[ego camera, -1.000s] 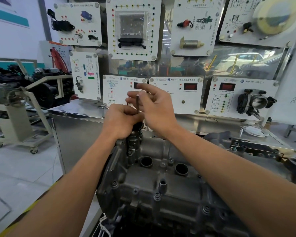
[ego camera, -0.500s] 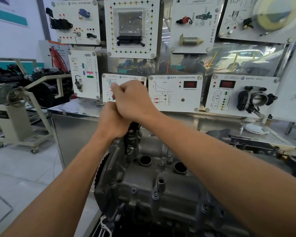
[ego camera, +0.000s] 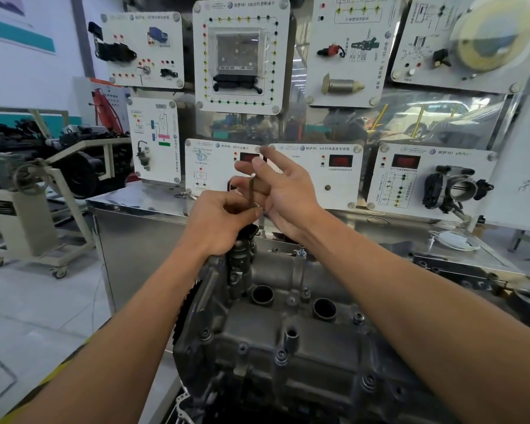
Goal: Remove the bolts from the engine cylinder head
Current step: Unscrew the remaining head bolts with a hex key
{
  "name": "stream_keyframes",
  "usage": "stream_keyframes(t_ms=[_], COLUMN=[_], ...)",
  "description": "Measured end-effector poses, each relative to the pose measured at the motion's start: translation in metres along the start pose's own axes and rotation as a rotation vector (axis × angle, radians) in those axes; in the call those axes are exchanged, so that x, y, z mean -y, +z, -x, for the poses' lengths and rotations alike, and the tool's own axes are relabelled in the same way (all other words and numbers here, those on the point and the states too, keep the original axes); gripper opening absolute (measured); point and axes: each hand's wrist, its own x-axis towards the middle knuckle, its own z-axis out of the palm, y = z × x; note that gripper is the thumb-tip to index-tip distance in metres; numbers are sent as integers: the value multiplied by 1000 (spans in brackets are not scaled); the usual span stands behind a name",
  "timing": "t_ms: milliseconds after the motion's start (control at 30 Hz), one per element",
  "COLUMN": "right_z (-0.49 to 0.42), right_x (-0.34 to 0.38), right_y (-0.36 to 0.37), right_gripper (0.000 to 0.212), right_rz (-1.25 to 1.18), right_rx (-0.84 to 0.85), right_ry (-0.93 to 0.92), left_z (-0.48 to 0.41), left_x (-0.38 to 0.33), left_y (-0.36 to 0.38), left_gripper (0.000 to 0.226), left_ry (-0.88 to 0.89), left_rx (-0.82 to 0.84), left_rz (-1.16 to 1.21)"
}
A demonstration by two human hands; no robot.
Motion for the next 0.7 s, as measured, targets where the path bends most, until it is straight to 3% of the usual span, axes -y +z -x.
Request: stream_keyframes(t_ms=[100, 133, 200, 333, 400, 433, 500, 567, 633, 700], right_z=[-8, -9, -10, 4, 13, 16, 19, 25, 26, 22], right_x=[5, 7, 9, 0, -3, -2, 2, 6, 7, 5], right_y=[8, 13, 24, 44, 49, 47, 34, 18, 10, 8], right_gripper=[8, 7, 21, 46, 49, 49, 36, 4, 30, 41], right_rz=[59, 114, 290, 923, 1144, 1186, 1118, 822, 607, 485], right_rx=[-16, -16, -48, -49, 8, 35, 62, 70, 55, 56], right_ry=[94, 113, 92, -195, -289, -314, -370, -347, -280, -223], left_z=[2, 2, 4, 4, 3, 3, 1, 1, 0, -1], left_x=[2, 3, 2, 1, -3, -5, -5, -5, -4, -4], left_y=[-2, -2, -3, -4, -5, -4, -4, -2, 2, 3], left_gripper=[13, 11, 12, 25, 9, 11, 7, 17, 16, 19], left_ry=[-21, -41, -64, -53, 2, 22, 0, -69, -111, -117], left_rx=[37, 40, 34, -24, -38, -53, -53, -69, -63, -77], left_rz=[86, 122, 146, 45, -102, -163, -129, -28, 29, 80])
